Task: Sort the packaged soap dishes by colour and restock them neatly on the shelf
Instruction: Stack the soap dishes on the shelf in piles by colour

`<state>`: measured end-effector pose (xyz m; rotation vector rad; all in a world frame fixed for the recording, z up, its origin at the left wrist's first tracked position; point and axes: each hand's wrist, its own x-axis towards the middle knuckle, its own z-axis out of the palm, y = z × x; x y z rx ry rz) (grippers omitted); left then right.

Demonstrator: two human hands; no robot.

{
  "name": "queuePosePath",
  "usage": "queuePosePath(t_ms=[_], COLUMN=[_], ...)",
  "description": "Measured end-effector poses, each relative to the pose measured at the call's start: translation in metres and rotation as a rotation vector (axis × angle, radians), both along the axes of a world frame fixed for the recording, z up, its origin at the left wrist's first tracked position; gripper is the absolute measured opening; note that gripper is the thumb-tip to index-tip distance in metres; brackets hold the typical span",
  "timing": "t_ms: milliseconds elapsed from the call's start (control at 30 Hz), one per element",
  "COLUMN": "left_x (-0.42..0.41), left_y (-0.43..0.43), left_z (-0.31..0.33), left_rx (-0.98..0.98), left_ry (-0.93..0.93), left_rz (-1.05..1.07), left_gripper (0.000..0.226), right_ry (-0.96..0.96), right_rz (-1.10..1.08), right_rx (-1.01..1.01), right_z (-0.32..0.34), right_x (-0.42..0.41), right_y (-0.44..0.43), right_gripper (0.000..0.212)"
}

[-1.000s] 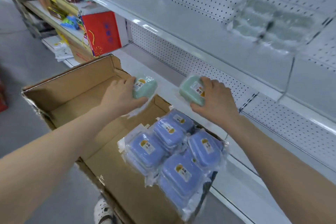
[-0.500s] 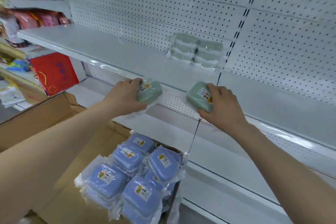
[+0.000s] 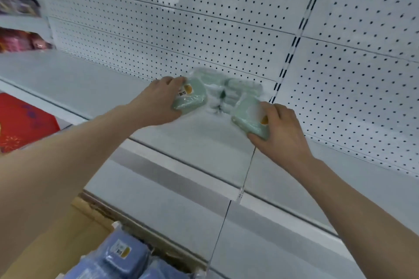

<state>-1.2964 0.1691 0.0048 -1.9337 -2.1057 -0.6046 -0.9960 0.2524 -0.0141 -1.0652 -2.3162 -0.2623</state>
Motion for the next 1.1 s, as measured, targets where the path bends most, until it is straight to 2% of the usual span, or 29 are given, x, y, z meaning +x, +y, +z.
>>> queuePosePath(t_ms=[233,500,633,733,833,933,1100], left_x=[-0.007,-0.018,-0.018,-0.015,-0.017,-0.023,-0.024], left_y=[0.144,0.23,0.231,0.223,0.229,0.233,0.236], left_z=[0.045,0.05,0.042,0.028,0.007,-0.006,-0.009], left_rx=[-0.022,-0.286,-0.133,0.043,0.142,0.208,0.169], left_ry=[0.069,0.121,0.297,0.239,0.194,0.219,0.222], left_rz=[0.006,-0.073,-0.029,0.058,-0.022,-0.086,-0.067], left_gripper=[0.079,0.061,0.076,0.083,0.076,0.063,0.068], right_ry=[0.015,-0.12,-0.135,-0.072,-0.071,-0.11,-0.134], right_rz=[0.046,-0.014,0.043,0.101,0.157,0.122,0.087], right_rx=[0.058,0.083,-0.017,-0.094,0.022,0.108,0.207], right_z=[0.025,0.05,0.054,0.045,0.03,0.02,0.013], right_x=[-0.015,-0.039,-0.059,-0.071,-0.079,-0.079,-0.077], right_y=[0.11,0.177,0.198,0.207,0.212,0.212,0.216], right_gripper=[0.069,0.068,0.057,0.043,0.036,0.048,0.049])
